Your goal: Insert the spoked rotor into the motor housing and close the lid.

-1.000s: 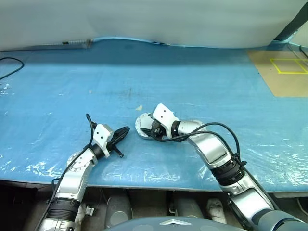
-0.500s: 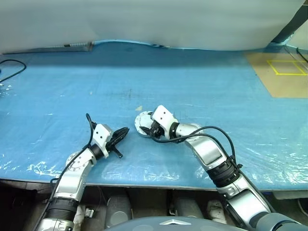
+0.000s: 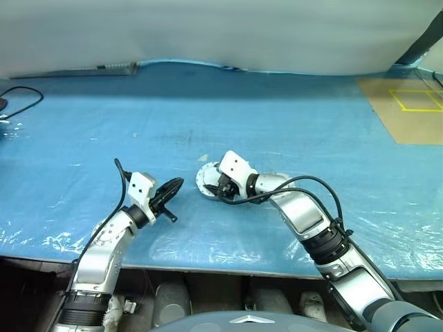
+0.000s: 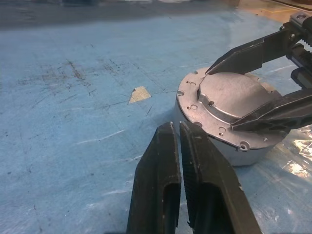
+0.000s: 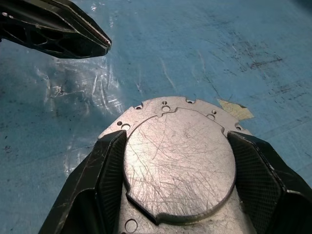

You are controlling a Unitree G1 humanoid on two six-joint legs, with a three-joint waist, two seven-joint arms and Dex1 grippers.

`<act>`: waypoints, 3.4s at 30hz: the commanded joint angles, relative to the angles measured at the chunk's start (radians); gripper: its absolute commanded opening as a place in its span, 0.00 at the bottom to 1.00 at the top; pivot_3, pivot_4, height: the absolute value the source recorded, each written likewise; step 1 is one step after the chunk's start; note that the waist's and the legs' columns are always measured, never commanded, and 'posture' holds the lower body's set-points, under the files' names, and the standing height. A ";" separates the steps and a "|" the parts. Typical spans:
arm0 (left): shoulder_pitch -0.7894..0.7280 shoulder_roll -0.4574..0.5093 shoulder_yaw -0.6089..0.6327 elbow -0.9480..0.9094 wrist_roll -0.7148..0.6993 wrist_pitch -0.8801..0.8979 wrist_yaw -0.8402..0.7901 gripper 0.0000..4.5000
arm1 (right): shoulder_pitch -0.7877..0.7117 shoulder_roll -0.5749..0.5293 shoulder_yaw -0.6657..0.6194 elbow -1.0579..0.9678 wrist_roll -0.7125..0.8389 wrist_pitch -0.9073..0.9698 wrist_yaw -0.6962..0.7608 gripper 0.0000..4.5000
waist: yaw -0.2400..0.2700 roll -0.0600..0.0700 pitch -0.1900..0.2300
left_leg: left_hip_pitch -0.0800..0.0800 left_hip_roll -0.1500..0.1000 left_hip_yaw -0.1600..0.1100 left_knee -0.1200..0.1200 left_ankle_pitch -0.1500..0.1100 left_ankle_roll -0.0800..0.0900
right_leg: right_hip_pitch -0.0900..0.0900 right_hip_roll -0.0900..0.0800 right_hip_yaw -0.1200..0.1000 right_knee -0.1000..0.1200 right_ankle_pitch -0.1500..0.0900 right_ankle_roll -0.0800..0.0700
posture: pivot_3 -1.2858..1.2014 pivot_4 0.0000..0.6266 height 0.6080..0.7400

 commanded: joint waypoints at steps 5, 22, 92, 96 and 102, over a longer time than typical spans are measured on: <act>-0.030 0.002 0.016 0.029 -0.019 -0.008 -0.025 0.05 | 0.041 -0.024 0.039 0.164 -0.078 0.023 -0.032 0.66 | -0.002 0.000 -0.004 | 0.002 0.000 0.000 0.000 -0.002 0.003 | 0.001 0.000 0.001 0.000 -0.003 0.005 | 0.52 0.24 1.00; -0.284 -0.043 0.232 0.022 -0.516 0.738 0.133 0.05 | 0.064 0.029 -0.028 0.119 0.015 0.138 0.005 0.66 | -0.006 0.000 -0.005 | 0.000 -0.003 0.000 -0.006 0.000 -0.001 | -0.002 0.001 0.005 -0.002 0.000 0.000 | 0.52 0.24 1.00; -0.400 -0.049 -0.020 0.167 -0.265 0.733 0.035 0.05 | 0.083 0.123 -0.433 -0.134 0.350 0.329 -0.084 1.00 | 0.017 0.000 -0.004 | -0.012 -0.004 -0.002 -0.018 0.001 -0.002 | -0.009 0.001 0.000 -0.014 -0.001 0.007 | 0.52 0.24 1.00; -0.399 -0.052 -0.021 0.157 -0.266 0.731 0.020 0.05 | 0.089 0.138 -0.524 -0.138 0.444 0.462 -0.109 1.00 | 0.017 0.000 -0.004 | -0.014 -0.004 -0.003 -0.018 0.001 -0.002 | -0.008 0.000 -0.002 -0.016 0.000 0.007 | 0.52 0.24 1.00; -0.402 -0.057 -0.027 0.153 -0.261 0.731 0.008 0.05 | 0.090 0.208 -0.692 -0.102 0.609 0.690 -0.156 1.00 | 0.018 0.000 -0.004 | -0.014 -0.004 -0.003 -0.018 0.001 -0.002 | -0.008 0.000 -0.003 -0.016 0.000 0.007 | 0.52 0.24 1.00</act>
